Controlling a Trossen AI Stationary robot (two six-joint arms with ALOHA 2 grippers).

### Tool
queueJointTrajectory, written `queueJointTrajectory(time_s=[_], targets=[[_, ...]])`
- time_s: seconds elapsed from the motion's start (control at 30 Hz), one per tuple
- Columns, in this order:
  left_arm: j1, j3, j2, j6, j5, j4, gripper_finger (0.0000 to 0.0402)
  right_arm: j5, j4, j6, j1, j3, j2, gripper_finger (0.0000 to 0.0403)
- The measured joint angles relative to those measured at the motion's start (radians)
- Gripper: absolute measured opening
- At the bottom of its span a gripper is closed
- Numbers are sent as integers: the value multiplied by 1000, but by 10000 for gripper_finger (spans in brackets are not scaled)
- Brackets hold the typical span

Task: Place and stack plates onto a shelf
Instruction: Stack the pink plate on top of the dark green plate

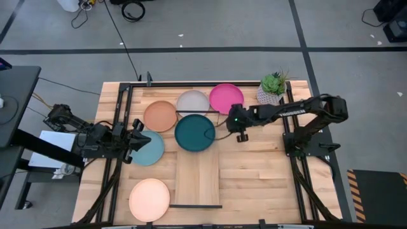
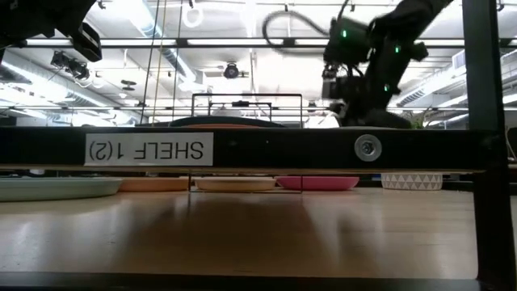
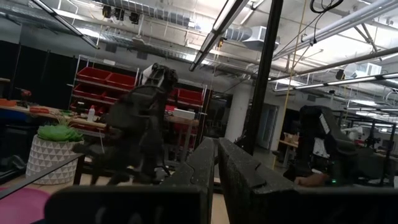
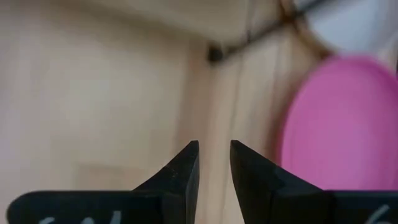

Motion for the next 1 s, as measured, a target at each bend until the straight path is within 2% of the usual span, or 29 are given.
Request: queueJointTrajectory(time_s=[0.27, 0.47, 0.67, 0.83, 1.0], targets=[[0, 0, 0, 0, 0, 0, 27, 11, 132, -23, -154, -16, 0, 96], [0, 0, 0, 0, 0, 0, 27, -79, 171, -95, -227, -16, 0, 96], [0, 0, 0, 0, 0, -1, 27, -113, 180, -117, -252, -15, 66, 96], [0, 0, 0, 0, 0, 1, 27, -107, 185, -146, -252, -15, 150, 96], [0, 0, 0, 0, 0, 0, 27, -73, 194, -157, -255, -15, 181, 96]])
